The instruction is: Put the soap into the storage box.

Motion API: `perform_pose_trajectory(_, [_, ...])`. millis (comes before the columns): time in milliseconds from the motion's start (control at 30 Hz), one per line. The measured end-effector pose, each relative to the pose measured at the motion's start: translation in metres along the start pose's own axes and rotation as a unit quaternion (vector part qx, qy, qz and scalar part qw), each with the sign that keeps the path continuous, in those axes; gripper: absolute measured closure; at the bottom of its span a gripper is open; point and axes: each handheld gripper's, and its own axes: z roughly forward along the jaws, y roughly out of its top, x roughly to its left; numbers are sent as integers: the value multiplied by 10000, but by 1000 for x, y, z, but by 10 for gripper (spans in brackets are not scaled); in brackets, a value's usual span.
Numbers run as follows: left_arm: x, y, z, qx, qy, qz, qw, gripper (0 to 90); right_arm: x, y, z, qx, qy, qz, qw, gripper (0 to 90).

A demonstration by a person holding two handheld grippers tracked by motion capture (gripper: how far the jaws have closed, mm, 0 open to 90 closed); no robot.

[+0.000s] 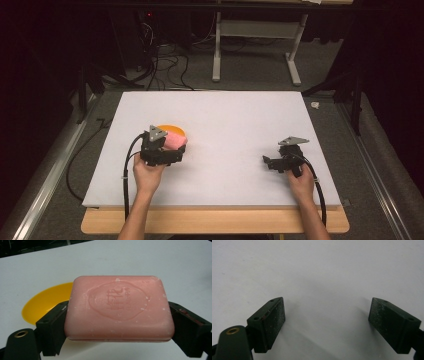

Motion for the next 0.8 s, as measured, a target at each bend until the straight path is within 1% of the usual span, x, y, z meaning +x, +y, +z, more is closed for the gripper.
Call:
perform_pose_trajectory(33, [1,1,0,-3,23,6,10000,136,0,0,0,1,0,8,10000,146])
perform_pose_trajectory(133, [5,1,2,6,47,-64,10000,136,0,0,0,2,0,8,10000,146])
perform_pose_trajectory(267, [9,0,4,76,119,-84,9999,136,0,0,0,2,-1,8,10000,146])
perform_pose_trajectory(467, [14,1,8,104,203,-108,9997,136,0,0,0,1,3,4,10000,145])
perform_pose_trajectory(533, [17,1,10,127,224,-151,9996,136,0,0,0,8,8,8,10000,145])
perform_pose_trajectory(600, [19,1,12,150,295,-184,9993,136,0,0,0,2,4,8,10000,145])
perform_pose_trajectory(667, [21,2,14,191,377,-165,9990,136,0,0,0,3,5,8,10000,145])
perform_pose_trajectory(800, [23,4,18,258,446,-187,9985,136,0,0,0,7,6,-15,10000,146])
